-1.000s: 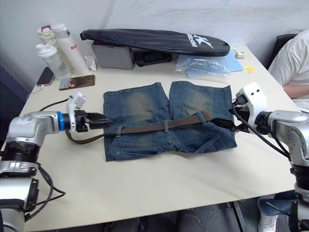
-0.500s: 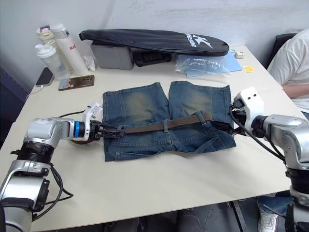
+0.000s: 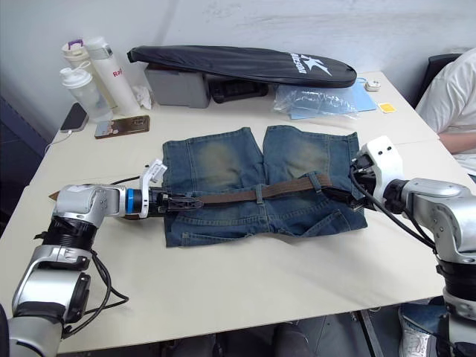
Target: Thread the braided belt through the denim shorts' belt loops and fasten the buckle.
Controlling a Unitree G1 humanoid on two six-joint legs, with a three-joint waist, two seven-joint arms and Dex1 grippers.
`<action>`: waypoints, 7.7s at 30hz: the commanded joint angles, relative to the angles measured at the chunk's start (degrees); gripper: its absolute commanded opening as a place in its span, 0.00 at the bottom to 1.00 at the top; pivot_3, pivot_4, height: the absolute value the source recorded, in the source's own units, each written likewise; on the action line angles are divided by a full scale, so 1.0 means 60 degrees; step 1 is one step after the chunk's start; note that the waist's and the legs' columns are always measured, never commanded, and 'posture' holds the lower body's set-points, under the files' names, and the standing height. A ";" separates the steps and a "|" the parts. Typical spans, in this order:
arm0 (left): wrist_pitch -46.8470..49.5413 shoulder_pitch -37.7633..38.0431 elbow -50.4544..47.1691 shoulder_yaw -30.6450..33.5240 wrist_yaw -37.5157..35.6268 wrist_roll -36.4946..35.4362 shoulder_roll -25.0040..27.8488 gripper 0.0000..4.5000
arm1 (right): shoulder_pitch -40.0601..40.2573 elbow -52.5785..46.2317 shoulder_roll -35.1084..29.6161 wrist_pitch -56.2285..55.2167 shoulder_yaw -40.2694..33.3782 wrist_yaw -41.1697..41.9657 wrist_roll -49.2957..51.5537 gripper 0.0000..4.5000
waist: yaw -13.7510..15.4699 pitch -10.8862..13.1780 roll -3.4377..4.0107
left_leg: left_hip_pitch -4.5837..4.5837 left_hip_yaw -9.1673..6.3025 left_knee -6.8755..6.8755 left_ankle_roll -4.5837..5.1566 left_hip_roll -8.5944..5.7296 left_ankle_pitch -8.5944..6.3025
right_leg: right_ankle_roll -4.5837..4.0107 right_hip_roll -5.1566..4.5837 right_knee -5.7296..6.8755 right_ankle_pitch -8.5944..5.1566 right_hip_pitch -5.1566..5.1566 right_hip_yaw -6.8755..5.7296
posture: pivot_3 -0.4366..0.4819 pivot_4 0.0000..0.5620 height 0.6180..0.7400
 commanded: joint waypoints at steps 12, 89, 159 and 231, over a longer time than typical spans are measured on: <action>0.0454 0.0422 0.0183 0.0906 0.0669 -0.0447 -0.0479 0.04 | -0.0035 -0.0563 0.0065 0.0097 -0.0482 -0.0259 0.0036 1.00 | 0.0017 -0.0002 0.0002 | -0.0001 -0.0008 0.0002 0.0000 -0.0014 0.0000 | 0.0008 -0.0011 0.0000 0.0004 0.0003 -0.0001 | 0.48 0.27 1.00; -1.8095 0.6247 -0.2252 -0.1373 -0.3656 0.1527 0.1787 0.02 | 0.7061 0.7265 0.0355 -2.5250 -0.1434 -0.1365 -1.0374 0.10 | -0.0114 0.0021 -0.0035 | 0.0225 0.0119 -0.0012 -0.0028 0.0111 -0.0108 | -0.0033 0.0001 -0.0155 -0.0023 0.0192 0.0284 | 0.48 0.27 1.00; -0.2530 -0.1228 -0.1012 -0.3104 0.2242 0.2267 -0.1315 0.99 | -0.0004 0.0771 0.0571 -0.0980 0.2310 -0.0994 0.0113 1.00 | -0.0086 0.0045 -0.0010 | 0.0149 0.0079 0.0000 -0.0068 0.0082 -0.0093 | 0.0005 0.0206 -0.0103 -0.0009 0.0064 0.0379 | 0.48 0.27 1.00; 0.0610 -0.0377 -0.3302 0.1658 0.3013 0.0920 -0.0207 1.00 | -0.2975 0.2582 0.1970 -0.6065 0.2204 0.4068 -0.2942 0.98 | -0.0334 -0.0038 -0.0034 | 0.0160 0.0128 -0.0012 -0.0143 0.0099 -0.0097 | 0.0018 0.0238 0.0003 -0.0002 -0.0030 0.0493 | 0.48 0.27 1.00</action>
